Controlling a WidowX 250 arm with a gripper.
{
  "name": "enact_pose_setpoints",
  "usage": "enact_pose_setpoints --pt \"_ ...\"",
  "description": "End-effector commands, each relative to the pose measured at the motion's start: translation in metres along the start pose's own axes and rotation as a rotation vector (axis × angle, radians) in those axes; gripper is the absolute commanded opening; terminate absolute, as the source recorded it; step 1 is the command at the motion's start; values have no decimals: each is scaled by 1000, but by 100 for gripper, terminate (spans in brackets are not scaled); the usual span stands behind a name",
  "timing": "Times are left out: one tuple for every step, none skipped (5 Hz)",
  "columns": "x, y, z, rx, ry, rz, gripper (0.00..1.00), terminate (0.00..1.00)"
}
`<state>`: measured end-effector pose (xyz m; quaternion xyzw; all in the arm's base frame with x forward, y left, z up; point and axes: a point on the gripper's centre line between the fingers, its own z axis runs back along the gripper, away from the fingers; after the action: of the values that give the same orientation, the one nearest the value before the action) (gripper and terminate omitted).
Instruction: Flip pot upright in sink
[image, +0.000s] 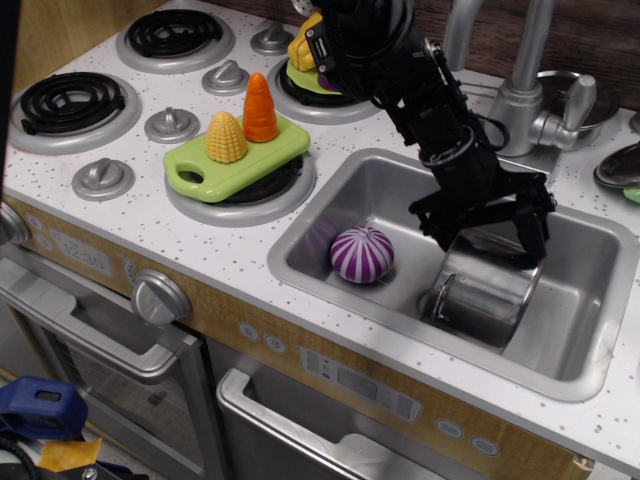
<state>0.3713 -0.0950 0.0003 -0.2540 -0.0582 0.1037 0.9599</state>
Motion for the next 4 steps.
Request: enact_pose_setpoints --pt "8 -15 16 107 -30 -67 0 0" --pt "7 -18 15 161 -22 -84 0 0" --pt "9 -28 11 414 -36 -82 0 0" --pt "10 -31 8 500 -39 -117 0 0"
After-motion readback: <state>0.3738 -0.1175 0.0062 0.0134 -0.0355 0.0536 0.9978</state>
